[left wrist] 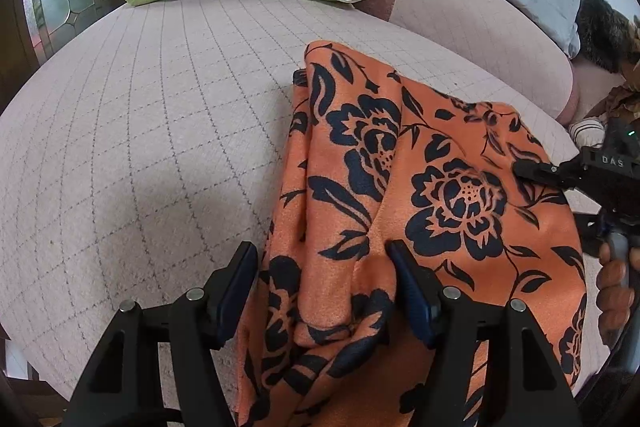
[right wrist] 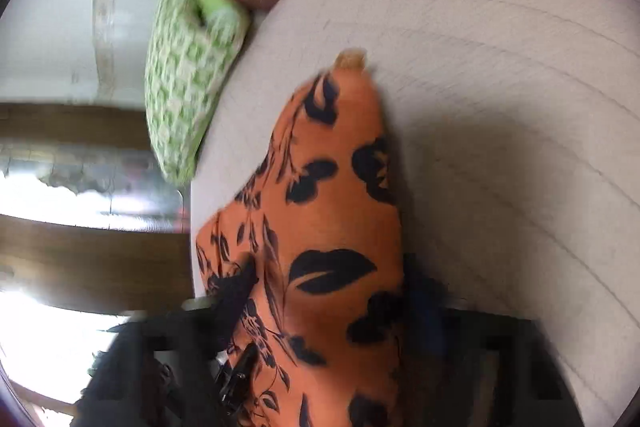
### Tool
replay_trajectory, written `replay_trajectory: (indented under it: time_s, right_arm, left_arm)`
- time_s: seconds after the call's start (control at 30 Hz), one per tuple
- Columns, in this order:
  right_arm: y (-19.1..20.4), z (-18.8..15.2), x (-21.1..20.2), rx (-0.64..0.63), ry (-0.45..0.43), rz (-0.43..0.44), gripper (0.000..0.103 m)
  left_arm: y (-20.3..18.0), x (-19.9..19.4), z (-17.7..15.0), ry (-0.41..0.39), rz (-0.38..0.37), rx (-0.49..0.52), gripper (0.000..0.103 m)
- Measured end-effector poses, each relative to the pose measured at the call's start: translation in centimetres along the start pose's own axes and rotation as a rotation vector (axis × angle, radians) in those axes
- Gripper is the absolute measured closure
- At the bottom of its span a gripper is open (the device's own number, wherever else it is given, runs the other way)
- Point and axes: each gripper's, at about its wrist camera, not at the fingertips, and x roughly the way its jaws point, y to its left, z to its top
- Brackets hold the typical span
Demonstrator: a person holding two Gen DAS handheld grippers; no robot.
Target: Fold small clothes
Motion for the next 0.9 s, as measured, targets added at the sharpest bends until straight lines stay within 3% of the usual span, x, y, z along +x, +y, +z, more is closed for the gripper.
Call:
replay_trajectory:
  time_s: [0.13,0.2,0.23,0.3,0.33,0.43,0.57,0.6,0.63,0.77,0.8,0.87,0.9]
  right_arm:
    - [6.1,-3.0,-2.2,-0.278,-0.167,-0.174,0.07]
    - [4.7,-2.6,-0.7,-0.252,-0.134,-0.238,0.068]
    - [3.3,-2.0,-0.3,-0.195,-0.109,-0.24,0.055]
    - [0.9,-1.5,-0.3,-0.048,-0.099,-0.129,0.051]
    - [1.1,-1.5,-0.7,-0.045,-0.106,-0.084,0.049]
    - [1.9,-0.7,-1.6,-0.082,-0.12,-0.087,0.038]
    - [0.7,2.2,-0.2,-0.013,-0.131,-0.063,0.035]
    - [0.6,2.8,0.5,-0.003,-0.115,-0.044,0.061]
    - [0.7,3.1,1.1,-0.015,-0.086,-0.041,0.076]
    - [5.6,0.9,-0.5,-0.253,-0.177,-0.187,0.076]
    - [5.3,0.9,-0.2,-0.25,-0.168,-0.216,0.069]
    - [4.0,1.1,0.0,-0.183,-0.143,-0.272,0.042]
    - [3.8,0.6,-0.9,-0.163,-0.181,-0.276,0.028]
  left_arm:
    - [-0.1,0.2,0.1,0.0,0.007,-0.002,0.033]
    - [-0.2,0.3,0.1,0.001,0.003,-0.001,0.032]
    - [-0.2,0.4,0.1,0.0,0.004,0.003,0.032]
    - [-0.1,0.4,0.1,-0.001,0.0,0.001,0.032]
    - [0.0,0.5,0.1,0.0,-0.002,-0.004,0.032]
    - [-0.2,0.5,0.0,-0.001,0.008,-0.004,0.032]
    - [-0.3,0.6,0.1,0.0,0.0,-0.007,0.032]
    - [-0.5,0.6,0.0,0.0,0.0,-0.007,0.032]
    - [-0.5,0.5,0.0,-0.001,0.001,-0.006,0.032]
    - [-0.4,0.6,0.0,-0.004,0.003,-0.017,0.031]
    - [-0.4,0.5,0.0,-0.009,-0.001,-0.02,0.031]
    - [0.1,0.0,0.0,-0.015,-0.032,-0.041,0.031]
    - [0.8,-0.6,0.1,-0.017,-0.069,-0.073,0.031]
